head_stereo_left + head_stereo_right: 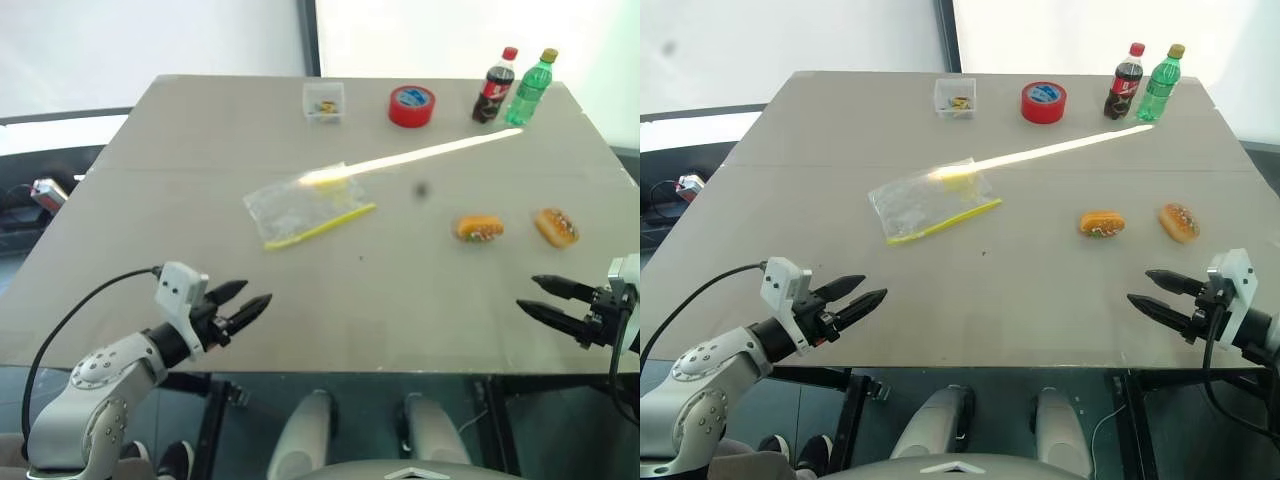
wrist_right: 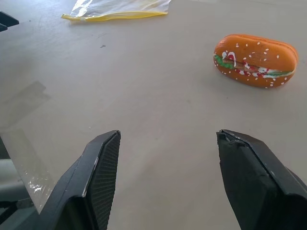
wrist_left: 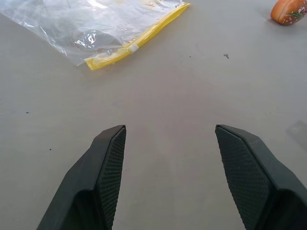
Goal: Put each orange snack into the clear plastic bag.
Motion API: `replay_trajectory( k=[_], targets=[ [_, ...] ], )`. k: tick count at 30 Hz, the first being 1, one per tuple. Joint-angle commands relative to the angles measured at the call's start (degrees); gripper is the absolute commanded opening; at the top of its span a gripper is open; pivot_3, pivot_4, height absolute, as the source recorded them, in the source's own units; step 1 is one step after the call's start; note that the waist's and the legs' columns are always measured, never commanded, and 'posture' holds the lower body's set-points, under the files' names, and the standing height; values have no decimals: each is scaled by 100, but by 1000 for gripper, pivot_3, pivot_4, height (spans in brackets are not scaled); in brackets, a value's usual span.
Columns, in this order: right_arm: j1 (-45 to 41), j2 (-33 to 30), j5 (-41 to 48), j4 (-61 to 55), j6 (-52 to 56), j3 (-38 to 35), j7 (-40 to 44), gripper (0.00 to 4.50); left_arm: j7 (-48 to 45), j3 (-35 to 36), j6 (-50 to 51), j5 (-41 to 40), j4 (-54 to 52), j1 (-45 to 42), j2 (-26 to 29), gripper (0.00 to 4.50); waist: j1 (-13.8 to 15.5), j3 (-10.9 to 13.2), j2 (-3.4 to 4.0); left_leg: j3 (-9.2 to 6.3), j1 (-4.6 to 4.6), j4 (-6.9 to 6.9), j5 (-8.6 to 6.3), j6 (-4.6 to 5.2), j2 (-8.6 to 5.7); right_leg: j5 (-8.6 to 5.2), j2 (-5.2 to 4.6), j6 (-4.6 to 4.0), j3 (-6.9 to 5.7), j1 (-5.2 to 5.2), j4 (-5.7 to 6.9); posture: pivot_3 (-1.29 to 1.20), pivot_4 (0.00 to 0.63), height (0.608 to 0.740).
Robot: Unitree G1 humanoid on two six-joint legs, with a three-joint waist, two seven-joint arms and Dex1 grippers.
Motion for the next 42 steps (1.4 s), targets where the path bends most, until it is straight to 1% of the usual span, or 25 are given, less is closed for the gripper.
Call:
replay_trajectory(
  k=[1,15,21,24,26,29,30,31,35,38,42],
  targets=[
    [-101,-106,73,-141,-71,-146,67,3258,35,119,-144,-19,-193,-34,57,3141,-1,0,0,0,0,0,0,0,0,0,0,0,0,0,0,0,150,740],
    [-306,-107,25,-169,-21,15,-22,3258,79,53,-396,92,-30,-47,31,3141,11,0,0,1,-1,0,0,0,0,0,0,0,1,0,-2,0,150,740],
    [-388,-119,-15,-162,13,91,-66,3258,253,197,-150,-132,-2,-141,-47,3141,9,0,0,0,-1,0,0,0,0,0,0,0,0,0,-2,0,150,740],
    [-524,-131,-27,-276,45,201,-111,3258,512,344,176,-448,158,-412,-125,3141,10,1,-1,0,0,0,0,0,0,0,0,0,0,0,-1,0,150,740],
    [-720,-113,58,-456,171,317,-197,3258,823,373,436,-578,496,-812,-225,3141,9,0,0,-4,0,0,0,0,0,0,1,0,-4,-1,1,0,150,740],
    [-1226,-51,140,-803,368,659,-375,3258,1379,267,891,-705,1364,-1731,-543,3141,9,2,-1,-5,5,4,1,1,-2,3,4,8,-6,2,9,0,150,740],
    [-1373,-40,153,-878,423,754,-417,3258,1489,235,1022,-726,1575,-1948,-623,3141,6,2,-3,-7,1,8,1,1,-3,13,5,26,-8,1,11,0,150,740],
    [-1461,-33,161,-922,467,807,-444,3258,1552,224,1120,-732,1696,-2080,-671,3141,-1,3,-8,-8,2,9,1,1,-4,14,6,28,-9,2,11,0,150,740],
    [-2253,-33,316,-1303,748,1171,-609,3258,1853,157,1620,-982,2569,-2984,-1153,3141,-8,6,-19,-10,-7,8,0,0,-15,15,2,27,-10,-2,5,0,150,740],
    [-2749,-9,445,-1603,942,1416,-709,3258,2219,260,2111,-1069,3199,-3498,-1409,3141,8,6,-20,-19,-10,7,0,0,-31,15,1,27,-14,-3,7,0,150,740],
    [-3082,96,572,-1757,1105,1551,-872,3258,2450,478,2326,-1139,3801,-3912,-1583,3141,12,3,-20,-28,-6,6,0,0,-34,15,-1,28,-19,4,7,0,150,740]
  ],
)
